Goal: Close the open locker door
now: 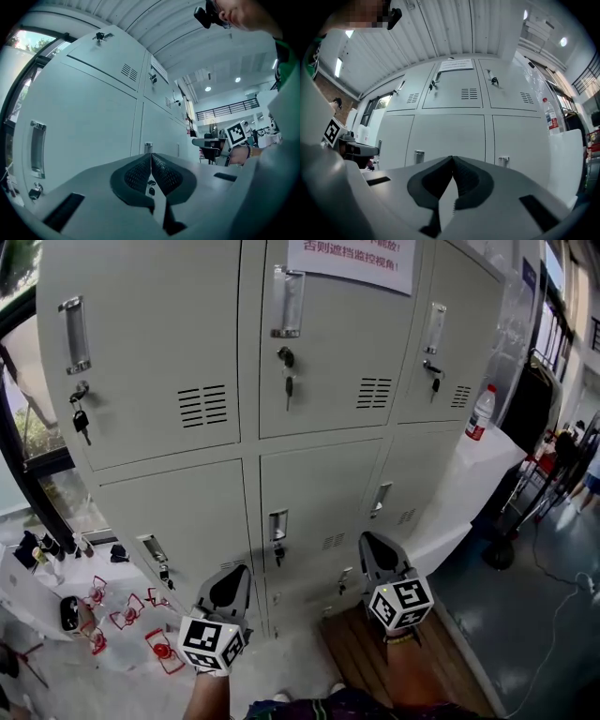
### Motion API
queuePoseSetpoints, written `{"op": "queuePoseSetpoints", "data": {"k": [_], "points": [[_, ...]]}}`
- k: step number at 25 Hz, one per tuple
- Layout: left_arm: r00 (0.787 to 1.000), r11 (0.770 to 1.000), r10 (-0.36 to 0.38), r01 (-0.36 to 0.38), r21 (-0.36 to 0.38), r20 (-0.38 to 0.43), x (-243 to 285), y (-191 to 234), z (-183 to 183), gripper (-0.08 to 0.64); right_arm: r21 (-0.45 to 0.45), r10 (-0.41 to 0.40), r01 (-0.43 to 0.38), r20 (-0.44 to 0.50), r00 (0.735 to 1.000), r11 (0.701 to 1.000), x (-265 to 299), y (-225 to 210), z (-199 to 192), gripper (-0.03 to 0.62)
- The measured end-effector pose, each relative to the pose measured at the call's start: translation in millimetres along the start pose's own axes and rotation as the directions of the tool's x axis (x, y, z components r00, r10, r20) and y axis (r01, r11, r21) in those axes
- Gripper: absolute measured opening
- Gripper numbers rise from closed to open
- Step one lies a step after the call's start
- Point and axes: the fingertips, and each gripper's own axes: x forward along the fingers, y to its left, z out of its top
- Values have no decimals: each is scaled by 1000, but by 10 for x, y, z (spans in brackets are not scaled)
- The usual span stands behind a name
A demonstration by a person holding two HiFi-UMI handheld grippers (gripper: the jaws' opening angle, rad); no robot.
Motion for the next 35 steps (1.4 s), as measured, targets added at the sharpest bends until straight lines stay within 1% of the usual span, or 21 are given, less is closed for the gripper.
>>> {"op": "queuePoseSetpoints", "data": {"k": [4,7,10,14,18,21,26,29,35], "points": [[1000,1000,-3,3,-8,-16,-237,-118,-127,23,3,1,-1,-23,1000,1000,-252,78,-105,-8],[999,1000,30,-30,-3,-27,-456,-187,-173,23,-4,26,-26,-24,999,1000,-431,100,-122,-8],[995,995,98,-98,4,-21,-660,-228,-158,23,-11,73,-73,-20,997,997,-591,89,-107,-8],[981,981,192,-192,19,-8,-885,-391,-107,23,-4,128,-128,-26,992,992,-879,-35,-124,-8],[964,963,266,-266,41,-7,-1058,-635,-125,23,11,136,-136,-29,990,991,-1256,-333,-165,-8],[948,947,319,-319,41,-8,-1210,-856,-145,23,27,131,-131,-29,991,991,-1535,-580,-218,-8],[932,931,362,-362,46,-8,-1445,-1274,-141,23,43,136,-135,-18,991,990,-1932,-817,-230,-8],[925,924,381,-381,32,-5,-1563,-1489,-180,23,43,154,-154,-17,988,987,-2147,-860,-259,-8],[914,913,405,-405,41,0,-1743,-1863,-220,23,40,183,-182,-15,983,982,-2495,-899,-296,-8]]}}
